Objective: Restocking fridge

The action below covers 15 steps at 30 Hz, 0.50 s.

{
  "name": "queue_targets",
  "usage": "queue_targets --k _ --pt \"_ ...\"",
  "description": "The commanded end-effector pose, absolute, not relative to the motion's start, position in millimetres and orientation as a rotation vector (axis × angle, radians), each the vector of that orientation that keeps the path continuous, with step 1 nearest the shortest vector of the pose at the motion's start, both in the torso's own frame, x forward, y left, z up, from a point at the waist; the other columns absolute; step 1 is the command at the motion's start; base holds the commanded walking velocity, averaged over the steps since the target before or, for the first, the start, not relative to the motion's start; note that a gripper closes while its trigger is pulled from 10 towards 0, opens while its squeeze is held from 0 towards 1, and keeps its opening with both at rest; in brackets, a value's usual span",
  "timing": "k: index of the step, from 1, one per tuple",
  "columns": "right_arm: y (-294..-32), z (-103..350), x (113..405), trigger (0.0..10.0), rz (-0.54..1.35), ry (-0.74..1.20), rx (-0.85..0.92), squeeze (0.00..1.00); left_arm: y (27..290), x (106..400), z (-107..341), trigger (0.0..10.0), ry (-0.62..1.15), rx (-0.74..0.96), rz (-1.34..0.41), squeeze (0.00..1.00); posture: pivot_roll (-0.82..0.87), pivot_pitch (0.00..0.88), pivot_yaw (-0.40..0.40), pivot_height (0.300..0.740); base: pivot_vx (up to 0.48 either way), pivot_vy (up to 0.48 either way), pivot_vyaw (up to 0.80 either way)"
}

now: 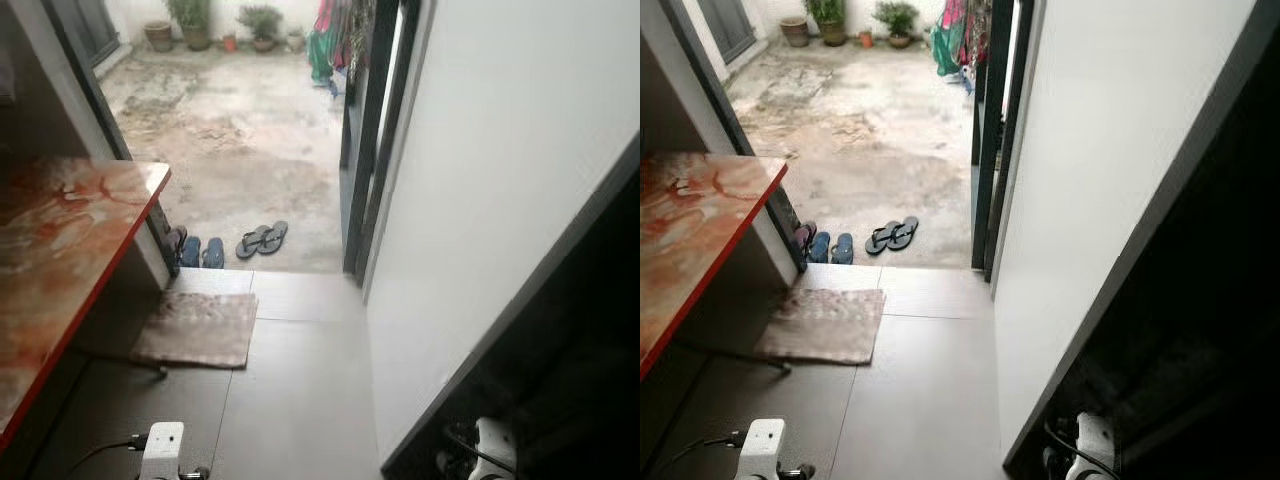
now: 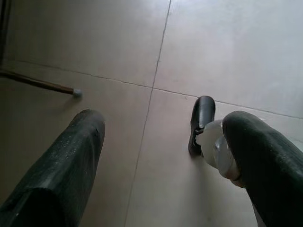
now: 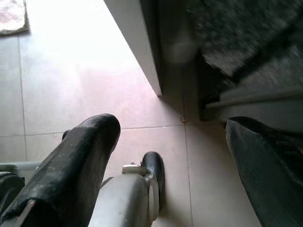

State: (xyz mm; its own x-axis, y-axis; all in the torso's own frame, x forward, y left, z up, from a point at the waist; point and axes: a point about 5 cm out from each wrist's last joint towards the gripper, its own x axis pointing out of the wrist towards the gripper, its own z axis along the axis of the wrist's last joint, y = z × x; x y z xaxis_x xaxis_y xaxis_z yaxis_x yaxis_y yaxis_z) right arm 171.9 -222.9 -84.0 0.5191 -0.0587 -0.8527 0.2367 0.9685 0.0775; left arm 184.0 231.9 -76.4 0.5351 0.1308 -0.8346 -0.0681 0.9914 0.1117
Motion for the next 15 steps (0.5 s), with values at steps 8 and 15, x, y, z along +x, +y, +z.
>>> queue_targets --k 8,15 --pt "-228.2 -86.4 164.0 10.0 -0.205 1.038 0.202 0.00 227.4 182.5 -78.3 10.0 1.013 0.066 0.095 0.00 0.03 0.000 -0.026 0.740 0.000 0.000 0.06" --pt "-227.4 -86.6 164.2 10.0 -0.210 1.042 0.207 0.00 228.5 182.5 -78.0 10.0 1.015 0.075 0.086 0.00 0.03 0.000 -0.022 0.740 0.000 0.000 0.00"
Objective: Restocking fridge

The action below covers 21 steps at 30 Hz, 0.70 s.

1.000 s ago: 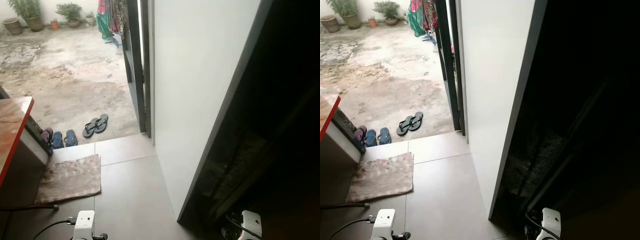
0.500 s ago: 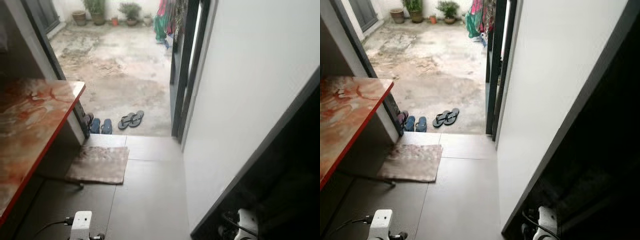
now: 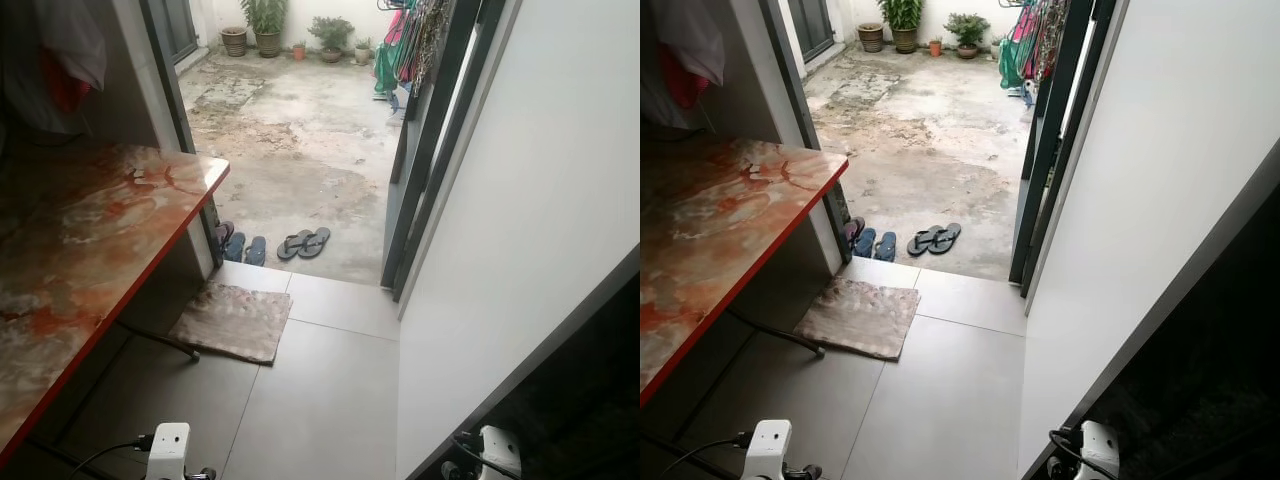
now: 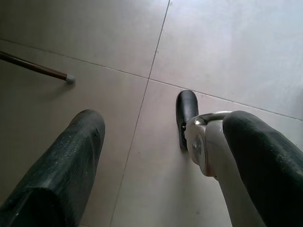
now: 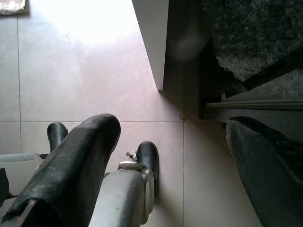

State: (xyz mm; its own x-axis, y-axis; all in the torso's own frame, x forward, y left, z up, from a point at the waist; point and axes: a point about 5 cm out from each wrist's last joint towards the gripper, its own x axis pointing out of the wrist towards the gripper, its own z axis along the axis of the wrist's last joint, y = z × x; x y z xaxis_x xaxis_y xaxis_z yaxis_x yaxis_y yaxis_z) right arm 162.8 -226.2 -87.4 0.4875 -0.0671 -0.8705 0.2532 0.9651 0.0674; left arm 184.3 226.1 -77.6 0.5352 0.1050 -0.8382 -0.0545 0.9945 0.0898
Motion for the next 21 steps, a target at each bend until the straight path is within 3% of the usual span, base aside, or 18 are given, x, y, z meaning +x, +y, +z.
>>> queue_targets --k 1,9,21 --pt "-227.4 -86.6 164.2 10.0 -0.210 1.042 0.207 0.00 228.5 182.5 -78.0 10.0 1.015 0.075 0.086 0.00 0.03 0.000 -0.022 0.740 0.000 0.000 0.00" --pt "-227.0 -86.6 164.4 10.0 -0.211 1.044 0.210 0.00 229.2 182.7 -77.7 10.0 1.015 0.085 0.078 0.00 0.03 0.000 -0.021 0.740 0.000 0.000 0.00" --pt "-227.6 -86.0 165.4 10.0 -0.208 1.041 0.209 0.00 228.9 182.6 -77.9 10.0 1.019 0.080 0.073 0.00 0.03 0.000 -0.024 0.740 -0.270 0.000 0.00"
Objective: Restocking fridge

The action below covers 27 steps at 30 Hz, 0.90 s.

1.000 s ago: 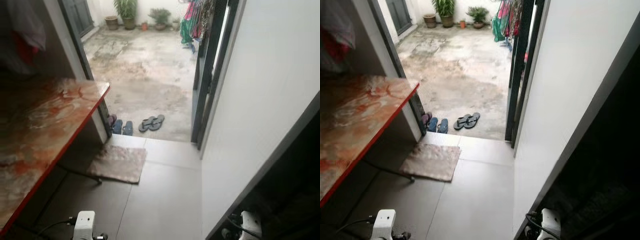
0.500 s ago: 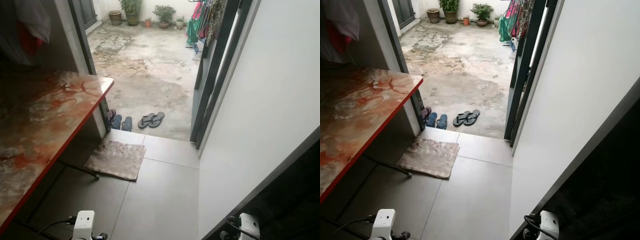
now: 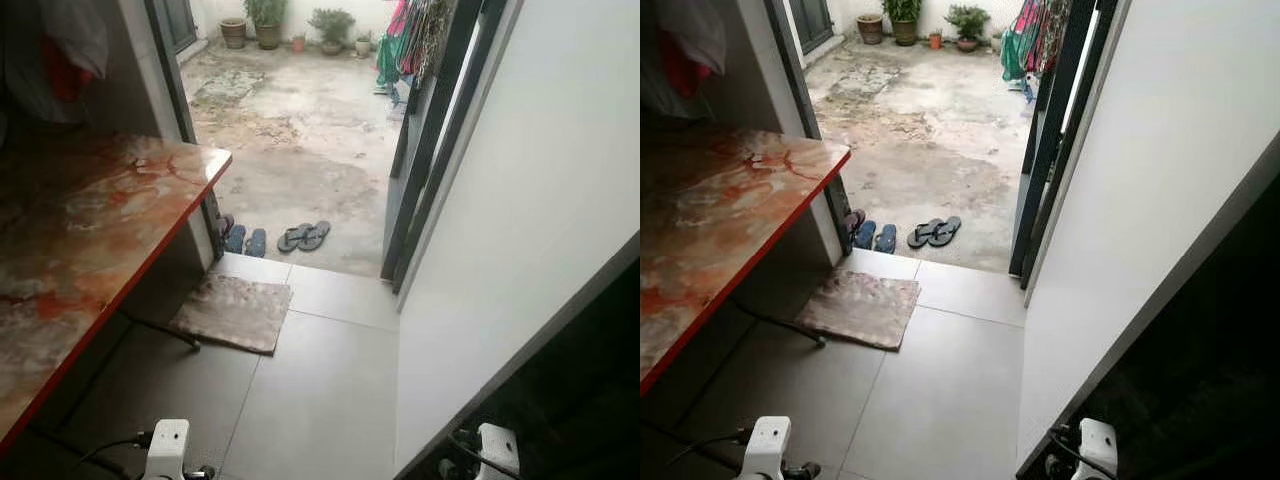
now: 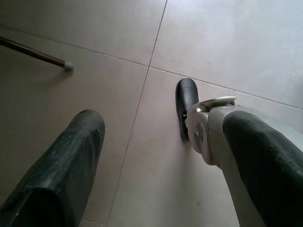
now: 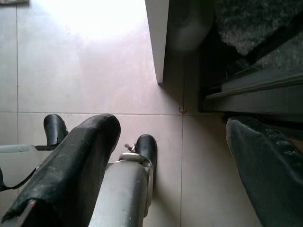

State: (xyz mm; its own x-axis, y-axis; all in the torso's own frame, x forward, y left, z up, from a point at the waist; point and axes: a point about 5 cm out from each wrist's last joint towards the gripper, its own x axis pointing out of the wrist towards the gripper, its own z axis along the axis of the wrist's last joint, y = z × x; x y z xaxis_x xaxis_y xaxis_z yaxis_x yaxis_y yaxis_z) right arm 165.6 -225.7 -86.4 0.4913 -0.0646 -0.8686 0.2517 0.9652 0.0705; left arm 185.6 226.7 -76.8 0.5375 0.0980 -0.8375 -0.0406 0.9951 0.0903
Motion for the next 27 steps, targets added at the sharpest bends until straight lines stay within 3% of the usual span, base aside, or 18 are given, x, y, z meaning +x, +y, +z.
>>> queue_targets --k 1,13,27 --pt "-227.7 -86.0 165.3 10.0 -0.207 1.042 0.208 0.00 228.8 182.6 -77.9 10.0 1.019 0.079 0.074 0.00 0.03 0.000 -0.026 0.740 -0.281 0.000 0.00" --pt "-228.4 -85.3 166.4 10.0 -0.188 1.037 0.185 0.00 229.5 182.4 -77.9 10.0 1.025 0.091 0.074 0.00 0.03 0.000 -0.027 0.740 -0.095 0.000 0.00" --pt "-227.7 -85.4 166.1 10.0 -0.171 1.037 0.177 0.00 229.8 181.5 -78.2 10.0 1.029 0.097 0.072 0.00 0.04 0.000 -0.027 0.740 0.000 0.000 0.77"
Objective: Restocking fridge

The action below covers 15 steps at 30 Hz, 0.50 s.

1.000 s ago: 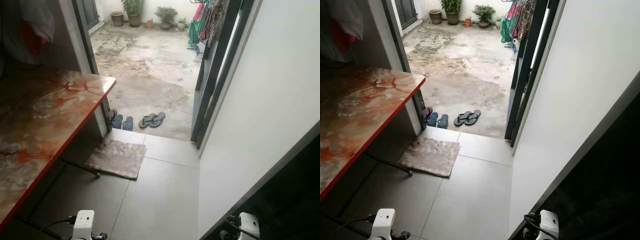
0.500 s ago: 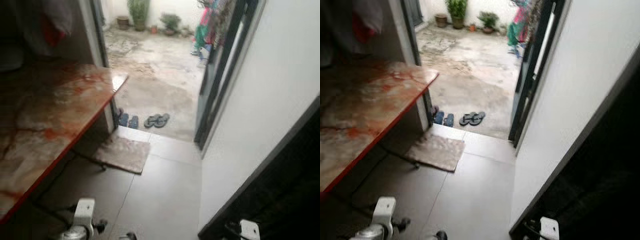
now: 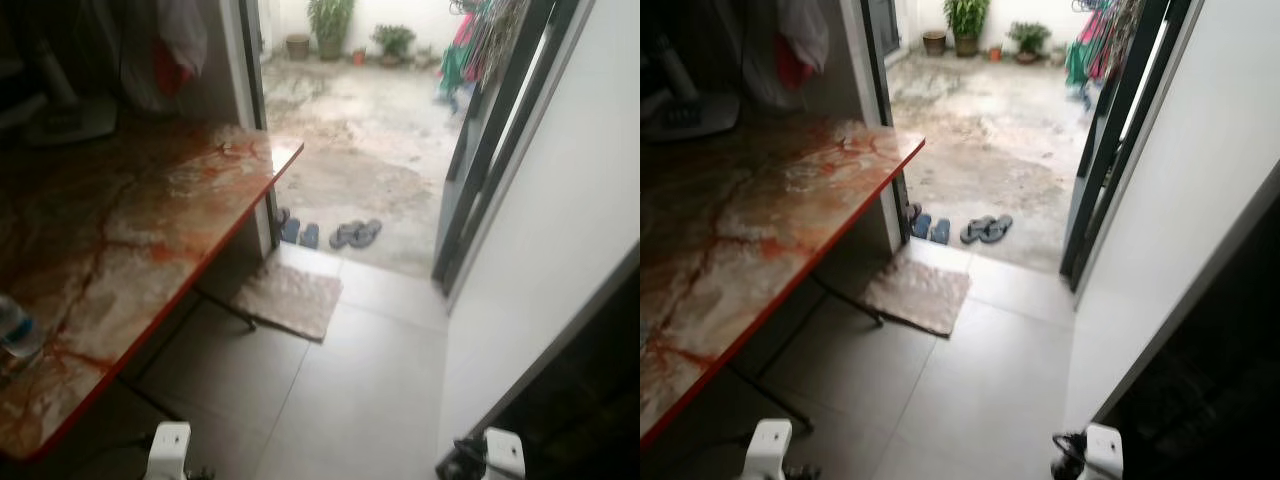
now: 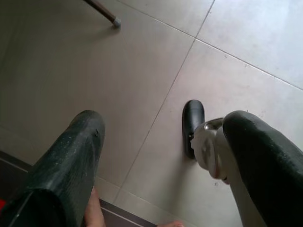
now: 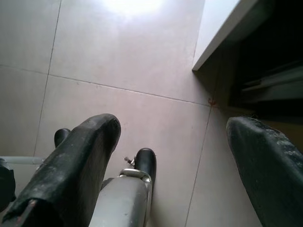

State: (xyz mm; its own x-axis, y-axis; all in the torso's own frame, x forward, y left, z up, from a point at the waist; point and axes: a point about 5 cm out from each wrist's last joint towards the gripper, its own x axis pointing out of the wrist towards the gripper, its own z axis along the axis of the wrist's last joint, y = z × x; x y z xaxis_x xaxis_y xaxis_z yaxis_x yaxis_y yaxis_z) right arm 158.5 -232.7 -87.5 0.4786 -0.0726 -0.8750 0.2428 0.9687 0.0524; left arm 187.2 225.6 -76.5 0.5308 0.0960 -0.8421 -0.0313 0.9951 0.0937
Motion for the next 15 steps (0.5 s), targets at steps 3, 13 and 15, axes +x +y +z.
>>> queue_targets --k 3,13,15 --pt "-227.8 -85.6 165.6 10.0 -0.166 1.041 0.169 0.00 229.7 181.0 -78.5 10.0 1.031 0.099 0.071 0.00 0.04 0.000 -0.028 0.740 0.000 0.000 0.80" --pt "-228.2 -85.9 164.4 10.0 -0.152 1.044 0.156 0.00 230.3 180.0 -78.9 10.0 1.021 0.097 0.097 0.00 0.05 0.000 -0.031 0.740 0.000 0.000 0.80" --pt "-228.3 -86.0 164.1 10.0 -0.150 1.044 0.155 0.00 230.5 179.9 -78.9 10.0 1.018 0.099 0.102 0.00 0.05 0.000 -0.031 0.740 0.000 0.000 0.80"
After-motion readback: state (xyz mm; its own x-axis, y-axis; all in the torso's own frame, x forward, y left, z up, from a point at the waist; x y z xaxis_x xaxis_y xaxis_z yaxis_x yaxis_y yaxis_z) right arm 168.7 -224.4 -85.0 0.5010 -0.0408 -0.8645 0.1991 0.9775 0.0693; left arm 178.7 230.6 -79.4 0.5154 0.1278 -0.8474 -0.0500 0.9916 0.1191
